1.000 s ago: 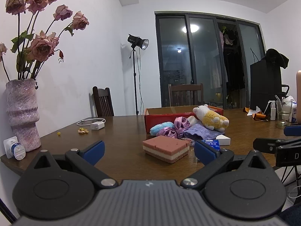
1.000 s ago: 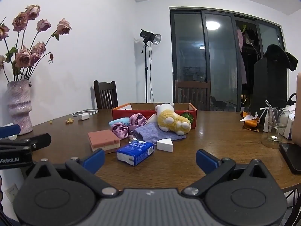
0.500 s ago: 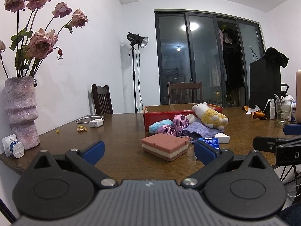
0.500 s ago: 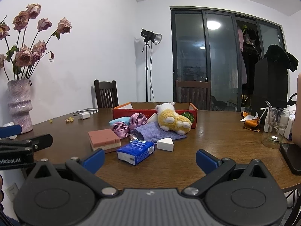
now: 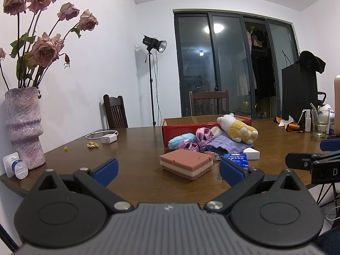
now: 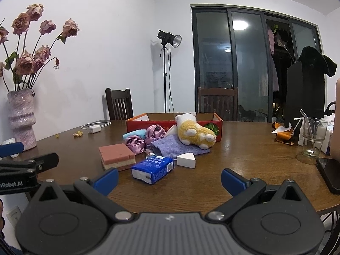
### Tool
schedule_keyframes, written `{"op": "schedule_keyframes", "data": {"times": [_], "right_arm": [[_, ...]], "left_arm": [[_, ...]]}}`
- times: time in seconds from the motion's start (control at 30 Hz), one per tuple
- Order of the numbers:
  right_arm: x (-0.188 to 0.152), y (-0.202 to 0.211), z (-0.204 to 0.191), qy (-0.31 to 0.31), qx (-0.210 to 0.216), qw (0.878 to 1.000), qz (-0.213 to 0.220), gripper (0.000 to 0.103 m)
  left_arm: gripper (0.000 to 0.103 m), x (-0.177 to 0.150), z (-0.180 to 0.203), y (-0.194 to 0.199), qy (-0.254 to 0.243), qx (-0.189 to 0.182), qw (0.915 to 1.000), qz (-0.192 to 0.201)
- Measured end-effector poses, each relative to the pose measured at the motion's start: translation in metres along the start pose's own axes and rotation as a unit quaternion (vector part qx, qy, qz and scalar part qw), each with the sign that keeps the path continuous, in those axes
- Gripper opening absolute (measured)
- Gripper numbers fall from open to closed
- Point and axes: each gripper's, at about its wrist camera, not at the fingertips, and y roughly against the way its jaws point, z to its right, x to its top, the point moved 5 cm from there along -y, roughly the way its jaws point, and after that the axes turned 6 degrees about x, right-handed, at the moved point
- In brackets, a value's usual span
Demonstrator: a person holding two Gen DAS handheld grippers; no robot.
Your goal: Organize soft objects
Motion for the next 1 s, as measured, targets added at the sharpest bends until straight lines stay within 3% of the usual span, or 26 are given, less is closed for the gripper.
{"op": "schedule_keyframes", "data": {"times": [1.0], "right_arm": [[0.0006,-0.0009,-0.0015,0.011,0.0,1.0,0.0,0.103]], "left_arm": [[0.103,-0.0001,-0.0037,-0.0038,0.003,0.004,1.0,-0.007]]}}
